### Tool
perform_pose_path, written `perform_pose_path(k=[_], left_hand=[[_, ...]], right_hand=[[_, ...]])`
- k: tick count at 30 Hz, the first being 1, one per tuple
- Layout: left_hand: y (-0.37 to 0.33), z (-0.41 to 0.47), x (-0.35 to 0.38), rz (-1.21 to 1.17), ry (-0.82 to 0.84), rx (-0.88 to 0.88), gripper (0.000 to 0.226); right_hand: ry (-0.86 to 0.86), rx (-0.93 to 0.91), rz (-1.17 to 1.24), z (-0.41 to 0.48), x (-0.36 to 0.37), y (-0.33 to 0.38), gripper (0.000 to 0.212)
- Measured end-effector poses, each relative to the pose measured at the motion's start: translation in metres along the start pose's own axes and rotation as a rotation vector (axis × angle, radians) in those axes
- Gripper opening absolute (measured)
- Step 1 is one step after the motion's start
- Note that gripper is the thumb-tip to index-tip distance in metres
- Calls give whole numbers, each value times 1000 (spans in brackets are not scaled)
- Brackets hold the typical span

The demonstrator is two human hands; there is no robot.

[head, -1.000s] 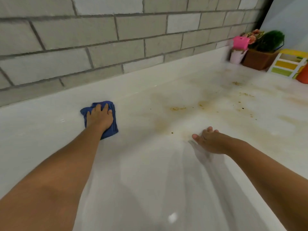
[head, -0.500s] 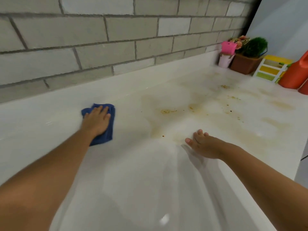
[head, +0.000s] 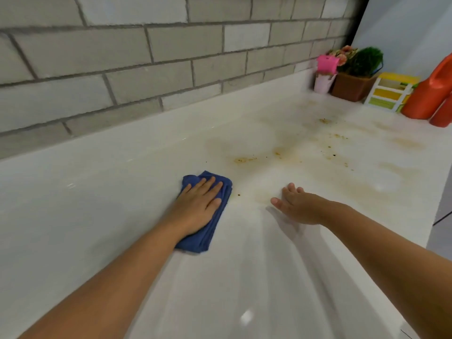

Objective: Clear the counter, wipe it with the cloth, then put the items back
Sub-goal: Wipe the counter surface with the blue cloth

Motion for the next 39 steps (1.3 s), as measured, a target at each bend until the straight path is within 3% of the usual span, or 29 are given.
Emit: perform_pose_path(k=[6,12,19,23,26,30,34,36,39], left_hand=[[115,54,-39,-38,-71,-296,51],[107,107,-40,16,-85,-386,52],[-47,14,-1,90,-28,-8,52],[-53,-55,12,47,27,175,53],[-4,-22,5,52,-7,34,70],[81,58,-19,36,-87,-281,52],[105,104,-37,-7,-120,-476,52],[88,105,-34,-6,-94,-490,52],[22,87,-18,5,-63,-345,52]], right_hand=[[4,-10,-22,-1,-2,1,70],[-5,4,-51,7,6,-1,76],[4,9,22,-3,0,3,67],[-1,13,88,-15,-7,4,52],[9,-29,81,-14,-5,3,61],[21,-68,60,-5,0,-6,65],[16,-92,58,0,0,-9,64],[20,-101,71,-1,0,-8,65],[31,-118,86,0,-2,-11,62]])
Point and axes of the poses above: each hand's wrist, its own z-axis towards the middle knuckle, its own x-axis out of the palm, y = z × x, the point moved 9 cm from there along z, towards the middle knuckle, and after that the axes turned 15 degrees about -x, right-handed, at the moved point
